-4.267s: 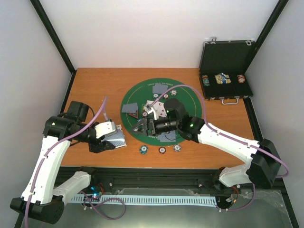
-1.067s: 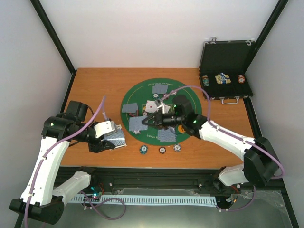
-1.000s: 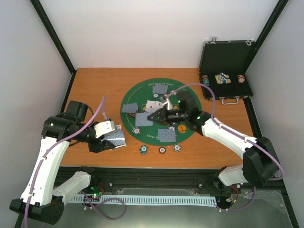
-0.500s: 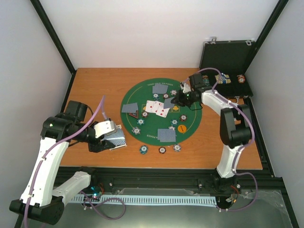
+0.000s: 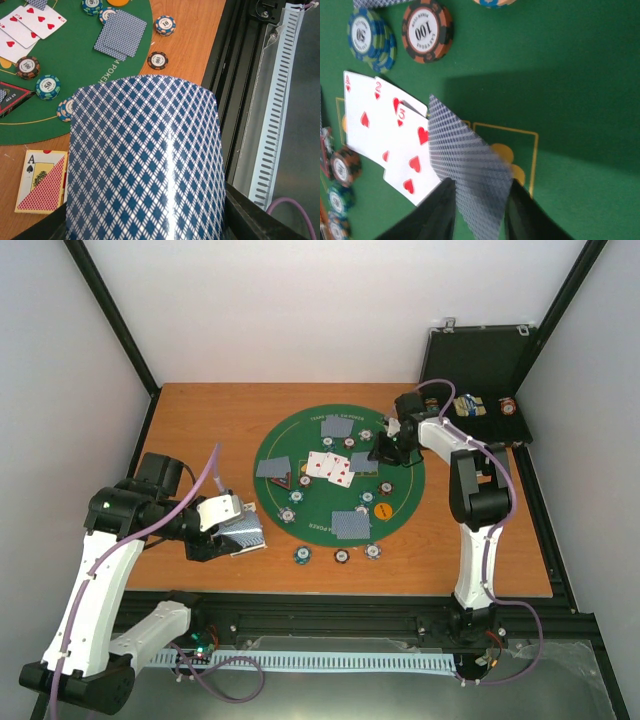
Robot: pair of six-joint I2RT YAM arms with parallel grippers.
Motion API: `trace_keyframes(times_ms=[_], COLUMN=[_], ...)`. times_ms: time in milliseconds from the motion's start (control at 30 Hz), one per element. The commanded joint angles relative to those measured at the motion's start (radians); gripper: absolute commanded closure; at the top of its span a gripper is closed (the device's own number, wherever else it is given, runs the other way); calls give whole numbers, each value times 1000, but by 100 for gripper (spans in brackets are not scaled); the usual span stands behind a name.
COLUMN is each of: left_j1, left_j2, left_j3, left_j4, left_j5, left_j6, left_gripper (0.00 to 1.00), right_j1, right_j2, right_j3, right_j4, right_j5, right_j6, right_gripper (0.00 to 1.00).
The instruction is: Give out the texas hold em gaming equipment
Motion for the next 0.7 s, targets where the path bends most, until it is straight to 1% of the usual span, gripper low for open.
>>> trace_keyframes(times_ms=[0, 33, 100, 233, 300, 400, 467, 533, 600, 633, 667], left_j1=[-1, 0, 0, 1, 0, 1, 0, 0, 1, 0, 1], left_j2=[-12, -13, -14, -15, -16, -17, -17, -19, -20, -23, -24], left_j3=[14, 14, 14, 14, 14, 15, 14, 15, 17, 17, 17], left_j4=[-8, -8, -8, -9, -8, -6, -6, -7, -8, -10, -10], left_j5=[20, 22, 23, 21, 21, 23, 23, 21, 22, 23, 23], left_j6=[12, 11, 9, 7, 7, 4, 4, 4, 3, 3, 3], left_gripper=[87, 87, 87, 87, 87, 87, 87, 87, 87, 87, 87], right_j1=[-5, -7, -4, 9, 28, 94, 164, 214, 251, 269, 294], right_j2=[17, 9, -26, -134, -202, -334, -425, -499, -580, -631, -665], right_j3=[38, 36, 34, 26, 5, -88, -176, -234, -316, -349, -372], right_j4=[-75, -78, -81, -94, -88, -24, 32, 86, 192, 260, 289], right_j5=[66, 72, 97, 169, 167, 82, 20, -70, -195, -238, -268], right_j6=[-40, -37, -25, -4, 9, 49, 94, 141, 228, 266, 303], right_gripper=[63, 55, 46, 38, 35, 28, 22, 17, 11, 8, 6])
